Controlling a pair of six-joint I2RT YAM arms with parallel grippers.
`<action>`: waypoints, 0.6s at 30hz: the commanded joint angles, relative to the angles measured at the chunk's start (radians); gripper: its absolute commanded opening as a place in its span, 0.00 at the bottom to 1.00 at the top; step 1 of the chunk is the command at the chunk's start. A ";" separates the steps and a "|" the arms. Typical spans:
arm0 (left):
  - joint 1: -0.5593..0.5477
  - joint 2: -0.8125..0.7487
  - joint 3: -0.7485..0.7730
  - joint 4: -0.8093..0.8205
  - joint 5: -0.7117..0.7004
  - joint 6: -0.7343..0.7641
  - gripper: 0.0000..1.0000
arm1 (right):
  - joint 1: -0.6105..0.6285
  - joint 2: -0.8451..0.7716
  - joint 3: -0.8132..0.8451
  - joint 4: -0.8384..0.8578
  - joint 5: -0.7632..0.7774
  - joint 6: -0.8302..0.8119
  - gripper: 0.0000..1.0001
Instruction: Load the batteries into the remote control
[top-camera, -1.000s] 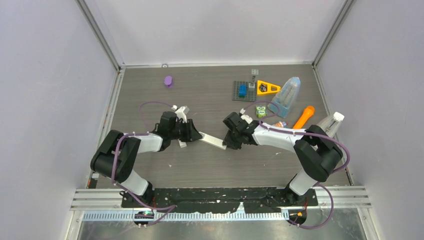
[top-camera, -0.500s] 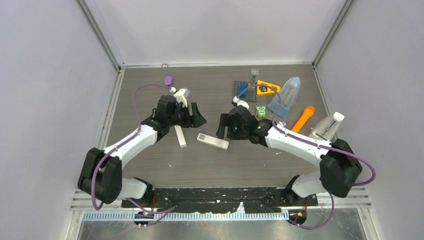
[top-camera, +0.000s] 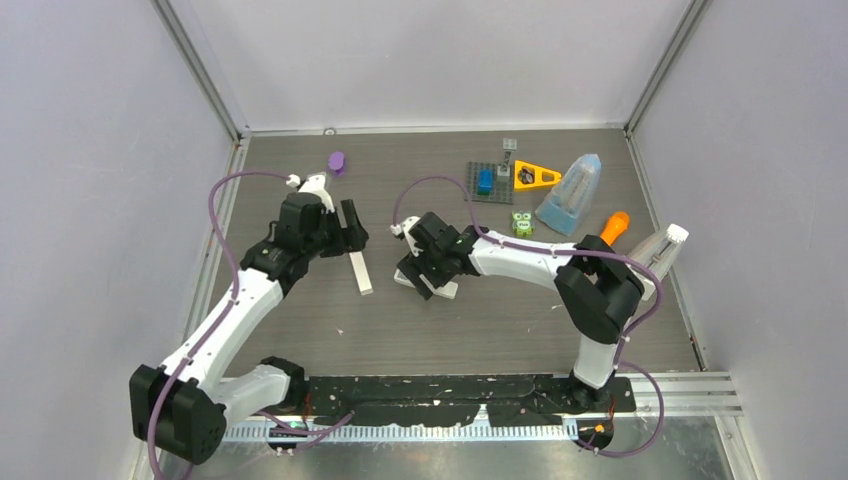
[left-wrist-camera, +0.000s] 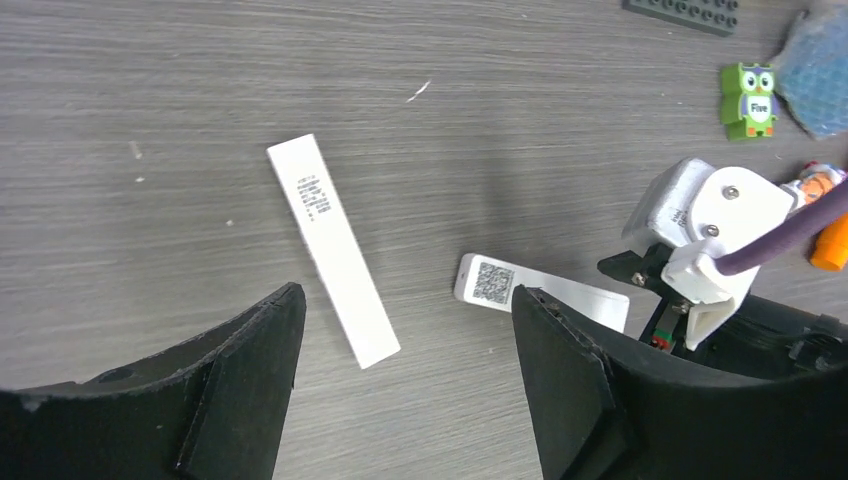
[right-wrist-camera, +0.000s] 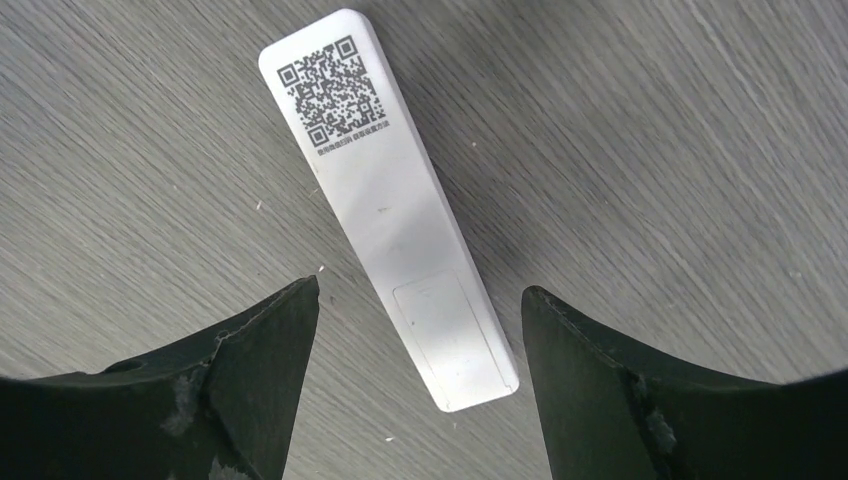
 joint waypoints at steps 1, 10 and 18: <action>0.016 -0.067 0.020 -0.089 -0.080 0.011 0.77 | 0.000 0.035 0.060 0.000 -0.046 -0.115 0.79; 0.035 -0.115 0.025 -0.100 -0.093 0.017 0.79 | 0.000 0.111 0.090 0.012 -0.071 -0.055 0.42; 0.048 -0.134 0.027 -0.124 -0.096 0.032 0.79 | -0.001 0.145 0.150 0.116 -0.040 0.259 0.24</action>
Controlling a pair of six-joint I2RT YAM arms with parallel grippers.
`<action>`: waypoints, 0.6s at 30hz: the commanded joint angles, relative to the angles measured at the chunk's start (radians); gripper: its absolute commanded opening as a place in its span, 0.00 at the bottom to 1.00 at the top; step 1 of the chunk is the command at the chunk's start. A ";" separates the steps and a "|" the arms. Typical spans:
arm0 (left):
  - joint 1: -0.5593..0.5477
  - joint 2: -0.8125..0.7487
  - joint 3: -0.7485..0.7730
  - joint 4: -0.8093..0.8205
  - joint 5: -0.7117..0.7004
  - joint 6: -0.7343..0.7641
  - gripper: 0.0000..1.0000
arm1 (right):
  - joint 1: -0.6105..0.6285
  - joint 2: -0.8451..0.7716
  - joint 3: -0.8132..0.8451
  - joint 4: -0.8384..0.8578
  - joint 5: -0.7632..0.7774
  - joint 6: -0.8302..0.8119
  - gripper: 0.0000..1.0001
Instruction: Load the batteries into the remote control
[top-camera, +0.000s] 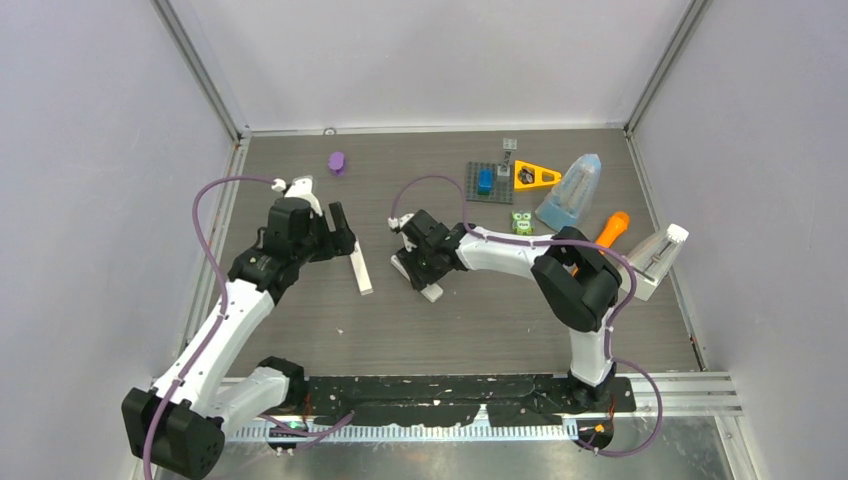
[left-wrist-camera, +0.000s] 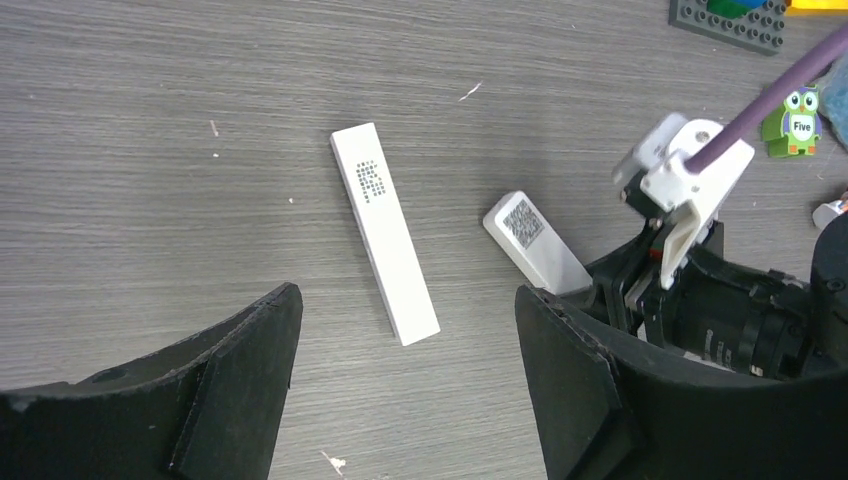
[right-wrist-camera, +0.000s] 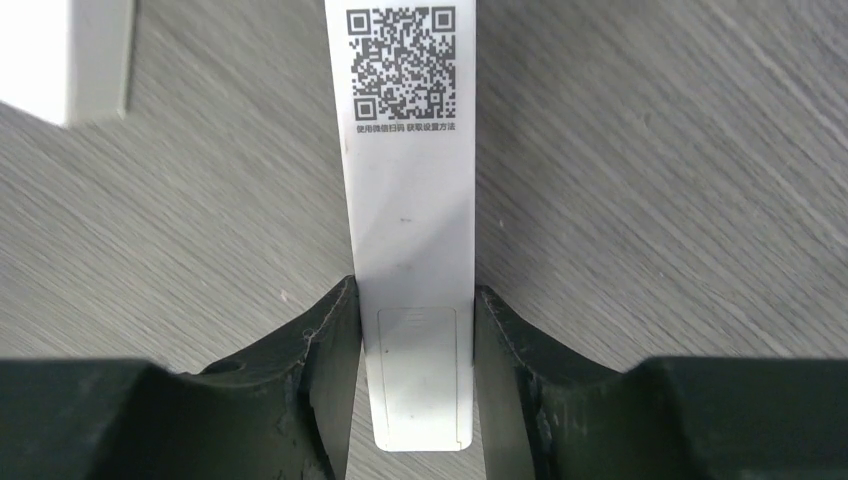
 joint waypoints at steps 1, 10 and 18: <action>0.010 -0.037 0.027 -0.021 -0.019 0.020 0.79 | 0.001 0.024 0.103 0.091 0.015 0.257 0.24; 0.013 -0.104 0.053 -0.106 -0.046 -0.002 0.83 | 0.006 0.169 0.276 0.053 0.117 0.498 0.28; 0.012 -0.159 0.075 -0.191 -0.092 -0.064 0.99 | 0.003 0.177 0.326 0.020 0.166 0.521 0.60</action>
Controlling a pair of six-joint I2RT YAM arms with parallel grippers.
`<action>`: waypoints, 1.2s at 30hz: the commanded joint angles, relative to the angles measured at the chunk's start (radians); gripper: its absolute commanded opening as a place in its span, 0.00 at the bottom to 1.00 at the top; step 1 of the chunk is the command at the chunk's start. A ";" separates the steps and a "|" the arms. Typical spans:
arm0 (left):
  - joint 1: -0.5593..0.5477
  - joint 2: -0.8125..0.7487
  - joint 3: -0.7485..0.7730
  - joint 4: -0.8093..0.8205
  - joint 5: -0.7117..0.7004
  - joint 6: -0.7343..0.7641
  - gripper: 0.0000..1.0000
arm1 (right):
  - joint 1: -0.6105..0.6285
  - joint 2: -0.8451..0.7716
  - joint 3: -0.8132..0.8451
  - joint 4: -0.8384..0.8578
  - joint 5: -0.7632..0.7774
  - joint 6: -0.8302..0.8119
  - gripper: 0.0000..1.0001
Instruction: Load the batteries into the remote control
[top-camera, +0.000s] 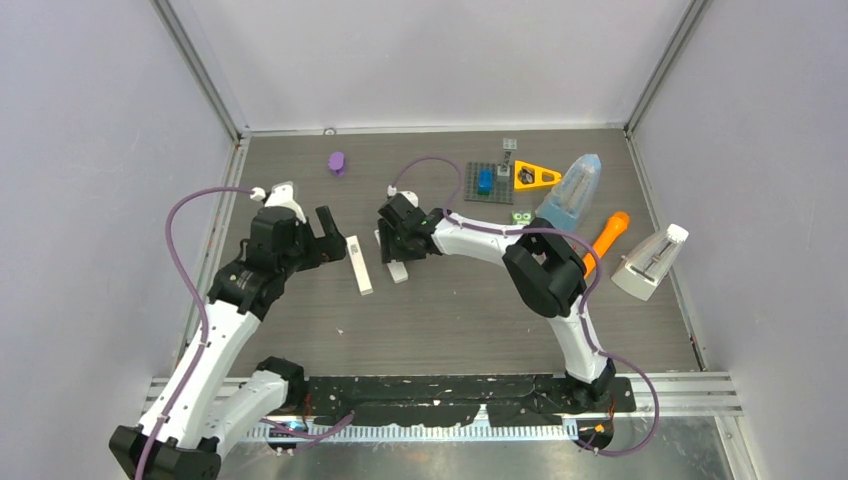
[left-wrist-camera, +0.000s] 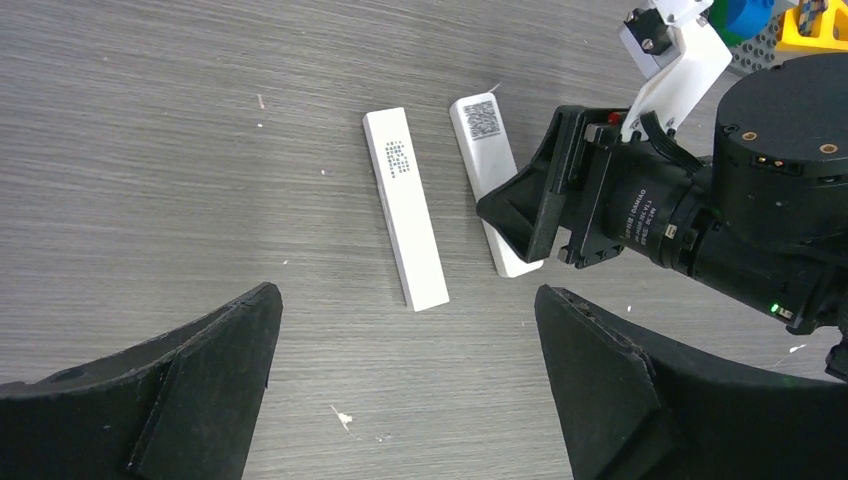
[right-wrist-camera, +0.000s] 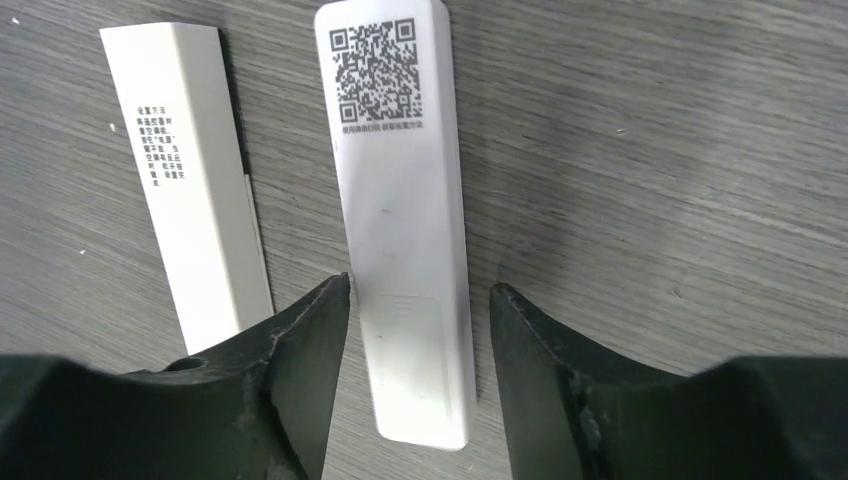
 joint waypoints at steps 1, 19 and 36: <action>0.005 -0.052 0.035 -0.042 -0.036 -0.009 1.00 | 0.000 -0.073 0.008 0.009 0.060 0.035 0.61; 0.005 -0.472 0.031 -0.205 -0.116 0.110 1.00 | -0.113 -1.251 -0.602 -0.086 0.500 -0.242 0.95; 0.005 -0.700 0.027 -0.290 -0.245 0.113 0.99 | -0.113 -1.726 -0.603 -0.093 0.792 -0.381 0.95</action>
